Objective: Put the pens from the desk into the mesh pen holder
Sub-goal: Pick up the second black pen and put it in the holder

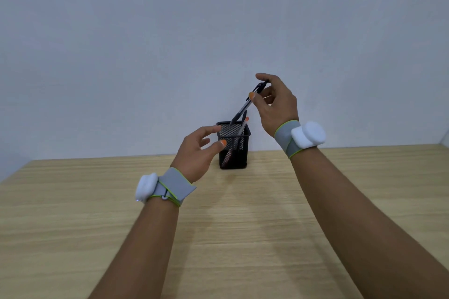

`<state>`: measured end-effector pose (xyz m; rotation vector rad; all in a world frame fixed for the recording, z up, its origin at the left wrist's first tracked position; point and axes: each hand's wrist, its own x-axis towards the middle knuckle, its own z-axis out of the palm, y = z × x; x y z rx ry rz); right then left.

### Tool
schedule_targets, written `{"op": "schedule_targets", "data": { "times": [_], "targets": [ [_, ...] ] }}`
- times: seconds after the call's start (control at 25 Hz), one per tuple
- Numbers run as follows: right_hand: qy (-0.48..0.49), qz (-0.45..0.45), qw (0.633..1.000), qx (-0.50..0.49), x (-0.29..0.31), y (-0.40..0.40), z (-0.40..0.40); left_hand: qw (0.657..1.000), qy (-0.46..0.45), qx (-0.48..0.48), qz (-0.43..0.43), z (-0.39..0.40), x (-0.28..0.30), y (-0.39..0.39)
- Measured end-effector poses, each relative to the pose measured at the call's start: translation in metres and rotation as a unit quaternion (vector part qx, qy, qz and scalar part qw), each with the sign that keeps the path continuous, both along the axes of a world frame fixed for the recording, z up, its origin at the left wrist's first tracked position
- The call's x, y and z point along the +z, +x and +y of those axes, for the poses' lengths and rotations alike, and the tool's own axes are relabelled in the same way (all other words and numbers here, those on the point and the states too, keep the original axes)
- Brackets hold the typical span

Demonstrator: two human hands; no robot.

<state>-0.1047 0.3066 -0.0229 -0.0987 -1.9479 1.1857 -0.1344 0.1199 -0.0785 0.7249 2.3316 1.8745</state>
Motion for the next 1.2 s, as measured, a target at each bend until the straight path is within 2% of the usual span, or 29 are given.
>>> {"op": "schedule_targets", "data": {
  "times": [0.56, 1.0, 1.2],
  "targets": [
    [-0.029, -0.096, 0.995, -0.024, -0.039, -0.021, 0.008, 1.0, -0.003, 0.03, 0.003, -0.019, 0.001, -0.017],
    [0.01, -0.152, 0.987, -0.057, -0.05, -0.022, 0.003, 0.999, 0.012, 0.029, -0.007, -0.018, 0.006, -0.012],
    [-0.035, -0.155, 0.985, -0.064, -0.046, -0.026, -0.001, 1.0, 0.008, 0.029, -0.006, -0.02, 0.008, -0.01]
  ]
}}
